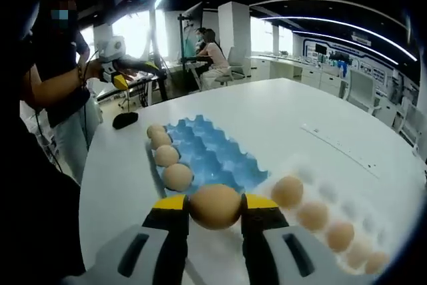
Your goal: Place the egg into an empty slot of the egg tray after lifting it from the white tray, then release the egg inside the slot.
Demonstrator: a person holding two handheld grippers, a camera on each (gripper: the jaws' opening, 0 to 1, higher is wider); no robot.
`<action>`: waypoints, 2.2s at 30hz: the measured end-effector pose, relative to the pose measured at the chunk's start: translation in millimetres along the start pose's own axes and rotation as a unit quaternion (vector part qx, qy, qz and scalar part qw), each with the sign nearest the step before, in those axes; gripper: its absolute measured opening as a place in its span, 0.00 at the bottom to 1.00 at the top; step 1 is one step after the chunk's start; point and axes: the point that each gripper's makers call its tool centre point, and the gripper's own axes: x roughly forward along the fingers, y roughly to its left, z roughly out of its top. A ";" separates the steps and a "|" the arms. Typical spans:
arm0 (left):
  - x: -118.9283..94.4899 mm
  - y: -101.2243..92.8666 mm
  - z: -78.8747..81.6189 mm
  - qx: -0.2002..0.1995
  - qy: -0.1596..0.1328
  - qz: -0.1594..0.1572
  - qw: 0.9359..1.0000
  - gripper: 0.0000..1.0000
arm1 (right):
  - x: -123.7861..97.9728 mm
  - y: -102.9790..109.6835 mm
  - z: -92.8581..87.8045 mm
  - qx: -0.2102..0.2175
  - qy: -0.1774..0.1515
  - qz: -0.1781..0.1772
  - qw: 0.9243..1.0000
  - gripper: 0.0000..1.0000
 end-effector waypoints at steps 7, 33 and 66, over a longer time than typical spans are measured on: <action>-1.4 1.3 0.7 0.000 -0.002 0.003 1.000 0.68 | 18.7 11.5 -3.8 -0.017 0.013 0.019 1.000 0.31; 2.1 4.4 2.8 0.002 -0.004 0.000 1.000 0.68 | 36.7 20.1 -19.3 -0.041 0.032 0.040 0.998 0.31; 3.7 3.2 5.5 0.003 -0.008 0.000 1.000 0.67 | 35.0 21.0 -22.7 -0.092 0.029 0.029 0.995 0.32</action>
